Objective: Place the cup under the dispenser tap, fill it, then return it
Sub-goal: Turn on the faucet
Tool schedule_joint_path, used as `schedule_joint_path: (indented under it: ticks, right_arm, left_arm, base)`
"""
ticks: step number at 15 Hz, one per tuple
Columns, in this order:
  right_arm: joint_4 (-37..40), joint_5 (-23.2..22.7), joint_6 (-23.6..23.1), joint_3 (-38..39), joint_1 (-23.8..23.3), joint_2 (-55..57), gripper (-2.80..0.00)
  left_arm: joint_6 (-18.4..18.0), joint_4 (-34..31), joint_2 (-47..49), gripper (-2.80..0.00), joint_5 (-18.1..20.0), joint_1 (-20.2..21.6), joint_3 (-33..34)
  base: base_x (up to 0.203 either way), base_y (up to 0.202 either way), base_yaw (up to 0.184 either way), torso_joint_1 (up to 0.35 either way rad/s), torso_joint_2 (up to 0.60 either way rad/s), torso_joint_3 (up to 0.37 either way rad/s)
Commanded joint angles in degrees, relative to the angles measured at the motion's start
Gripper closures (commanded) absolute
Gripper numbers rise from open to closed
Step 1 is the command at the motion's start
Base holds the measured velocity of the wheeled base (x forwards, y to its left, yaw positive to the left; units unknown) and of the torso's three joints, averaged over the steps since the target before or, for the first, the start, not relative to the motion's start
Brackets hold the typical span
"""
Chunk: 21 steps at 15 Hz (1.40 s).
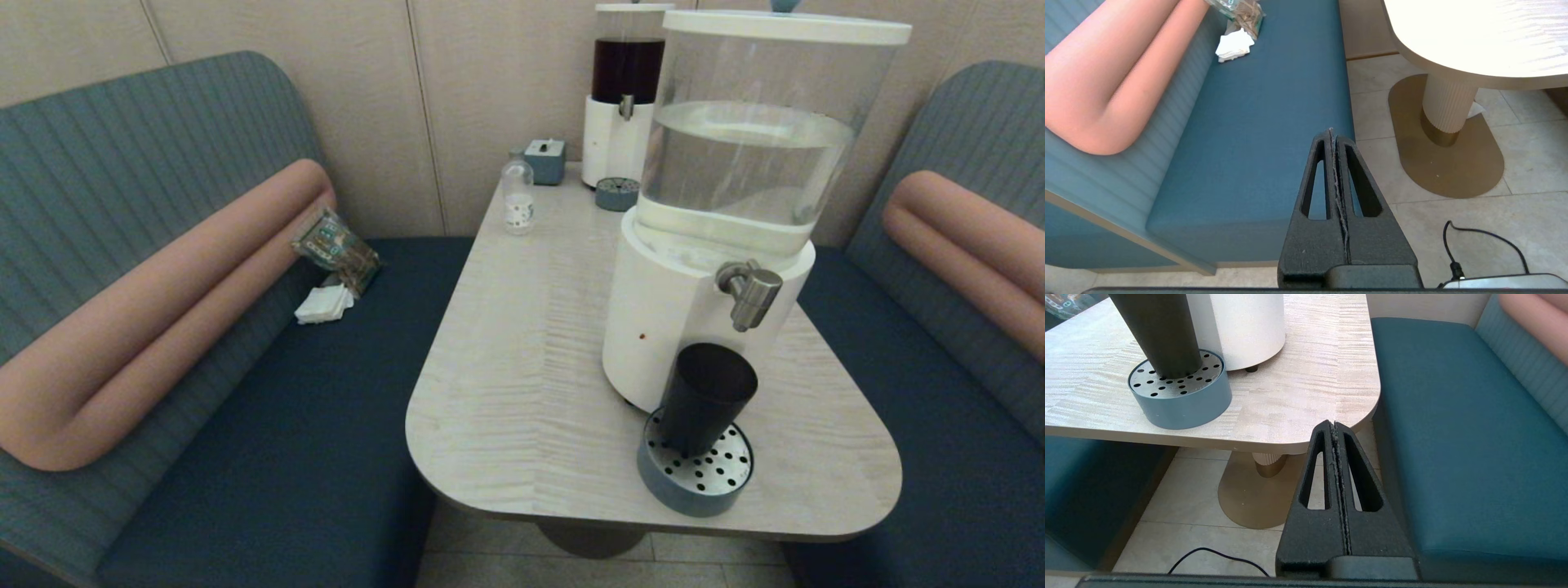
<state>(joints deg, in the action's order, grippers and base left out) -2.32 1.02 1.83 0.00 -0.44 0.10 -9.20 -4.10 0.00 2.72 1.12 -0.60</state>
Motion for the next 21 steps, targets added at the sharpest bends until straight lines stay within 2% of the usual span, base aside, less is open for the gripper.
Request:
schedule_joint_path:
  ticks: [1, 13, 15, 17, 19, 21]
  right_arm:
    - [-0.06, 0.03, 0.02, 0.88, 0.00, -0.01, 0.00]
    - [0.05, 1.09, -0.03, -0.58, 0.00, -0.08, 0.00]
    - [3.91, 1.82, 0.52, -9.81, 0.04, 0.06, 0.00]
    - [11.05, 1.27, 1.53, -25.54, 0.06, 2.17, 0.00]
    - [15.48, -0.83, 3.23, -41.09, -0.01, 10.83, 0.00]
    - [17.91, -2.28, 4.36, -53.66, 0.02, 24.37, 0.00]
  left_arm:
    - [-0.02, -0.47, 0.09, 0.00, 0.01, 0.02, -0.11]
    - [0.06, -0.47, 0.09, 0.00, 0.01, 0.02, -0.11]
    - [0.06, -0.47, 0.09, 0.00, 0.01, 0.02, -0.11]
    - [0.06, -0.47, 0.09, 0.00, 0.01, 0.02, -0.11]
    - [0.06, -0.47, 0.09, 0.00, 0.01, 0.02, -0.11]
    - [0.06, -0.47, 0.09, 0.00, 0.01, 0.02, -0.11]
  base:
    - [0.000, 0.000, 0.000, 0.000, 0.00, 0.000]
    - [0.000, 0.000, 0.000, 0.000, 0.00, 0.000]
    - [0.000, 0.000, 0.000, 0.000, 0.00, 0.000]
    - [0.000, 0.000, 0.000, 0.000, 0.00, 0.000]
    - [0.000, 0.000, 0.000, 0.000, 0.00, 0.000]
    - [0.000, 0.000, 0.000, 0.000, 0.00, 0.000]
